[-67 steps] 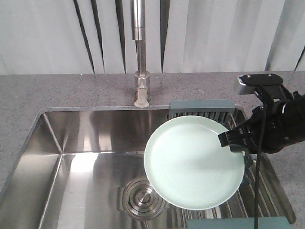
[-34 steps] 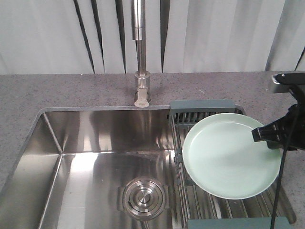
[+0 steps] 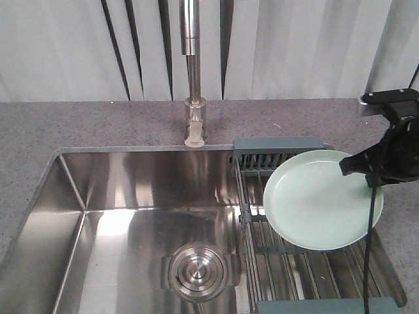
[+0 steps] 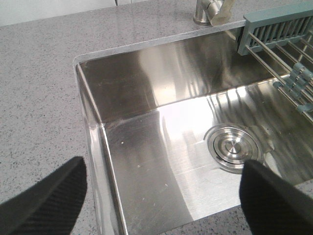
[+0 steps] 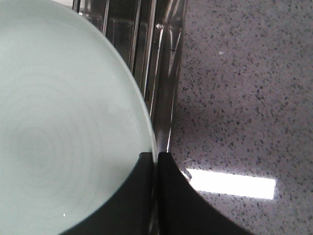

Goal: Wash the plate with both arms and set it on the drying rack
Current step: 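Move the plate over the drying rack and lower it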

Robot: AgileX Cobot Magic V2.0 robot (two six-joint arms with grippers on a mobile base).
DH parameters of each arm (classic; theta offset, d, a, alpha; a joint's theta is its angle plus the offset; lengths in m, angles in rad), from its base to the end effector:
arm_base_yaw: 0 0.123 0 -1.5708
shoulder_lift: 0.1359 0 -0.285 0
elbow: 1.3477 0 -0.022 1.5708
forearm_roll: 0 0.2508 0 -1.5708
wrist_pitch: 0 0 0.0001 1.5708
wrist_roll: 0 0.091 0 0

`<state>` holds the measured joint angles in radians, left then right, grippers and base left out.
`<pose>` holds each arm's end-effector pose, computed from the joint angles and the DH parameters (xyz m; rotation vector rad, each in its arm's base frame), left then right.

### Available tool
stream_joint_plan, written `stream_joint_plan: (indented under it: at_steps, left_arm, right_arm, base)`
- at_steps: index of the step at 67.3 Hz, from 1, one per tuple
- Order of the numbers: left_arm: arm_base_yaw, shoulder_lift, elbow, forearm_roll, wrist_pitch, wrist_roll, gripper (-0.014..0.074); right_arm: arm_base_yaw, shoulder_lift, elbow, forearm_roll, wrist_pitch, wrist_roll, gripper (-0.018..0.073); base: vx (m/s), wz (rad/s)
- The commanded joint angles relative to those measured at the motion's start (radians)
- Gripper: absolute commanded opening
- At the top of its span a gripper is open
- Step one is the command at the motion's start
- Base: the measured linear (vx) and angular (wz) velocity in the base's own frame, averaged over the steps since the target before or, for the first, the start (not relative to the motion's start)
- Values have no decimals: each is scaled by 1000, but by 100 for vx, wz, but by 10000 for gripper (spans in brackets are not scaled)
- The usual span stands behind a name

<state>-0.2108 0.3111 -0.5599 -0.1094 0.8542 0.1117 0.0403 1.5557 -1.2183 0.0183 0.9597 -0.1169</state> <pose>0.0487 -0.0181 0.3049 0.3108 2.0665 -0.1899 0.3145 0.0140 0.2800 -0.2075 2.7726 0.0041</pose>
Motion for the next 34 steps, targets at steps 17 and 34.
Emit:
stream_joint_plan:
  at_steps: [17, 34]
  left_arm:
    - [-1, 10, -27, -11, -68, -9, 587]
    - [-1, 10, -27, -11, -68, -9, 587]
  right_arm:
    - [65, 130, -78, -48, -56, 12, -4]
    - [76, 181, -78, -48, -48, 11, 26]
  base:
    - [0, 0]
    - [0, 0]
